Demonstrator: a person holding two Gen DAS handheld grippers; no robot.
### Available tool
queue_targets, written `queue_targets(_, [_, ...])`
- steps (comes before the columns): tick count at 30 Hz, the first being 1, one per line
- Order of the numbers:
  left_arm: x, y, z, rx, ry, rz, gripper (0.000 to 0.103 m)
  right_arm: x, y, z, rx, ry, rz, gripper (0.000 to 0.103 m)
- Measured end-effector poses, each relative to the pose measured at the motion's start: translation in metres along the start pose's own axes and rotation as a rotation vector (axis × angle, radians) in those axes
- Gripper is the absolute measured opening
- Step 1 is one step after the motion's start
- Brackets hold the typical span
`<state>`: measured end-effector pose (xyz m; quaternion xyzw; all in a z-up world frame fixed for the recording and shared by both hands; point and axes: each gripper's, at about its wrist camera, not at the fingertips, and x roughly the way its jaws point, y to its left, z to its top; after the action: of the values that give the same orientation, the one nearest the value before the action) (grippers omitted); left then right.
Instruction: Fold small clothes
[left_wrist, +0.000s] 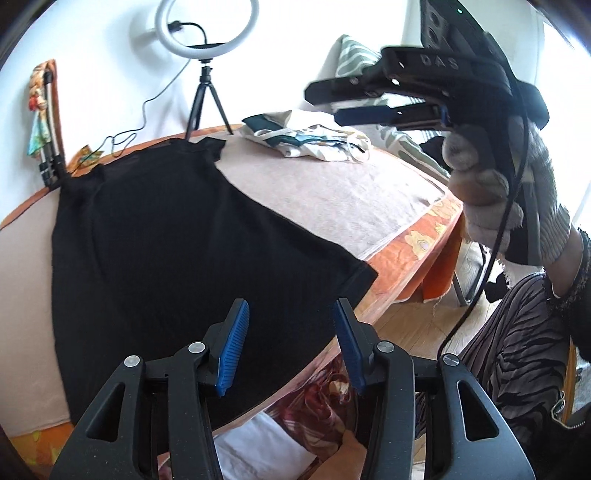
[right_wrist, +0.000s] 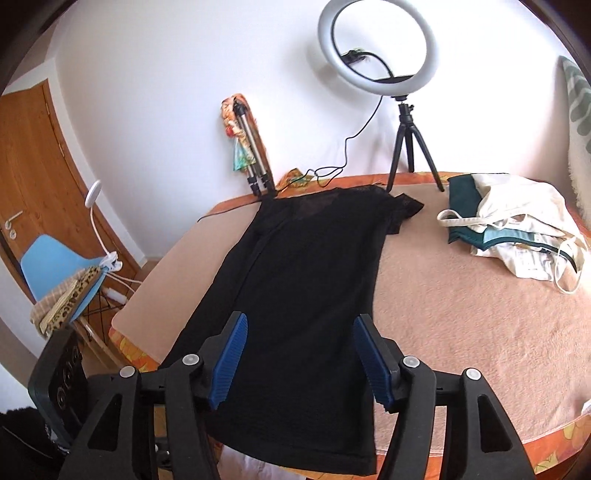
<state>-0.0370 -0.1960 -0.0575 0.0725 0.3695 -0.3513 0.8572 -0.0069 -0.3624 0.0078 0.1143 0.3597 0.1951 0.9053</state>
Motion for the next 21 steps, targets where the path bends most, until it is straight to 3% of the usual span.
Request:
queue_targets(11, [0.073,-0.061,0.020,0.137,0.082,-0.060,0.050,-0.030,-0.077,0.010,0.168,-0.089,-0.045,0.066])
queue_targets(15, [0.093,-0.075,0.021,0.191,0.109,0.001,0.051,-0.034,-0.088,0.008,0.186,-0.093,-0.056,0.066])
queue_targets(21, [0.103,-0.070,0.018,0.188,0.112,0.066,0.051,-0.038,-0.099,0.008,0.197,-0.106,-0.057,0.066])
